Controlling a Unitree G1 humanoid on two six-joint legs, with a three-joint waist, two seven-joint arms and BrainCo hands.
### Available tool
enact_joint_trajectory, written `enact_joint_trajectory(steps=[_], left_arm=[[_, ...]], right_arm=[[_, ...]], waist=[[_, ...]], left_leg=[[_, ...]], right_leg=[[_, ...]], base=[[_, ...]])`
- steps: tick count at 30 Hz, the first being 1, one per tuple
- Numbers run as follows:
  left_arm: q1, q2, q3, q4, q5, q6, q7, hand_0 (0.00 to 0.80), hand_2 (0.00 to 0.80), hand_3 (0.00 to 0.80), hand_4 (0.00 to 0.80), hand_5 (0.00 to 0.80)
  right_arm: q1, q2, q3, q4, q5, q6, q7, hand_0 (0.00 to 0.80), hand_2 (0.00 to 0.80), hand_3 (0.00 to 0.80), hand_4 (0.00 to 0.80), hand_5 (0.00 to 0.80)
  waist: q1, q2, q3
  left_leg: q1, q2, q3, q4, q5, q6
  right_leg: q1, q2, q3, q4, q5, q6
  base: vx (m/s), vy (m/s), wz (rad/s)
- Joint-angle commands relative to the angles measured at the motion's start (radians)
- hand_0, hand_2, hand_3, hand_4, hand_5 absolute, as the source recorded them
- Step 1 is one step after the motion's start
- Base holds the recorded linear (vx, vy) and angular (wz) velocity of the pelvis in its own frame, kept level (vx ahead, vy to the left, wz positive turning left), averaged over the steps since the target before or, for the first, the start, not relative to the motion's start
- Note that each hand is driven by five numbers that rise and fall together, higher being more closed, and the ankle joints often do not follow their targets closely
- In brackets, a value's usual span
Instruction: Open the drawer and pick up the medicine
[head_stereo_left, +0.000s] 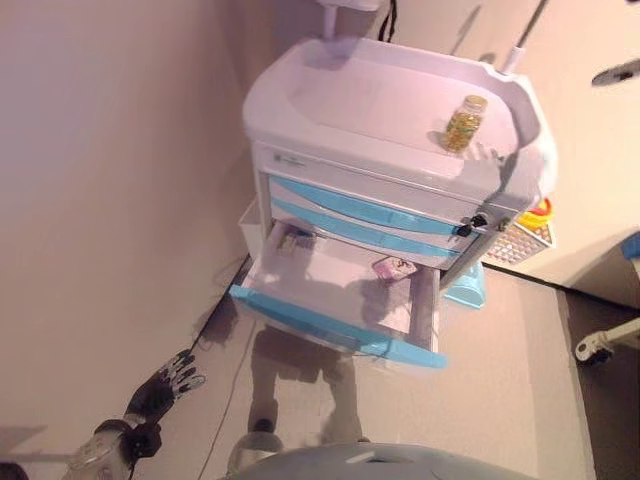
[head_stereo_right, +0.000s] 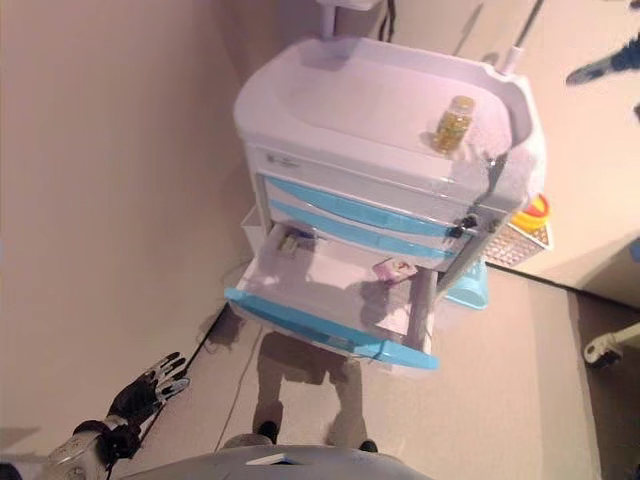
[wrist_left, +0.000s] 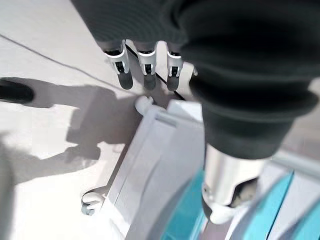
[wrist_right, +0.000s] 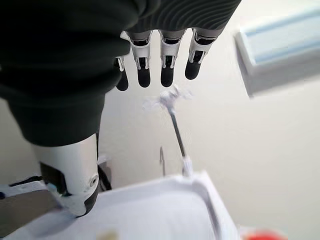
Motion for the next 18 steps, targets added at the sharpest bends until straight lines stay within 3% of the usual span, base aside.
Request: enact_joint_trajectory(steps=[1,4,7,12,18], left_arm=[[-0.026,0.012,-0.031,-0.037,0.088,-0.074,0.010,0.000,0.000,0.000,0.000,0.000],[-0.058,0.004,-0.055,-0.006,0.132,-0.092,0.011,0.000,0.000,0.000,0.000,0.000],[-0.081,-0.015,-0.076,0.014,0.165,-0.096,0.000,0.000,0.000,0.000,0.000,0.000],[-0.121,-0.037,-0.112,0.058,0.233,-0.085,0.005,0.000,0.000,0.000,0.000,0.000],[-0.153,-0.052,-0.145,0.132,0.313,-0.084,-0.011,0.000,0.000,0.000,0.000,0.000]], right_arm=[[0.144,-0.021,-0.162,-0.094,0.032,-0.068,-0.048,0.000,0.000,0.000,0.000,0.000],[0.387,0.038,-0.363,-0.224,0.068,-0.086,-0.028,0.000,0.000,0.000,0.000,0.000],[0.554,0.125,-0.462,-0.312,0.076,-0.113,0.007,0.000,0.000,0.000,0.000,0.000],[0.694,0.261,-0.489,-0.377,0.066,-0.112,0.068,0.000,0.000,0.000,0.000,0.000],[0.764,0.346,-0.471,-0.376,0.148,-0.122,0.142,0.000,0.000,0.000,0.000,0.000]], waist=[[-0.032,-0.005,-0.031],[-0.066,0.001,-0.029],[-0.095,0.011,-0.025],[-0.135,0.026,-0.018],[-0.173,0.038,-0.010]], left_leg=[[-0.035,-0.019,0.001,0.095,-0.132,0.022],[-0.033,-0.010,0.027,0.097,-0.136,0.018],[-0.027,-0.004,0.046,0.096,-0.142,0.014],[-0.020,0.006,0.082,0.092,-0.142,0.008],[-0.023,0.013,0.119,0.096,-0.145,0.004]], right_leg=[[-0.059,-0.018,-0.014,0.093,-0.016,0.074],[-0.069,-0.016,0.000,0.094,-0.018,0.075],[-0.077,-0.015,0.017,0.096,-0.020,0.077],[-0.089,-0.015,0.035,0.094,-0.015,0.080],[-0.115,-0.014,0.052,0.091,-0.006,0.085]], base=[[-0.113,-0.034,-0.27],[-0.094,-0.028,-0.18],[-0.083,-0.020,-0.23],[-0.071,-0.023,-0.28],[-0.069,-0.029,-0.09]])
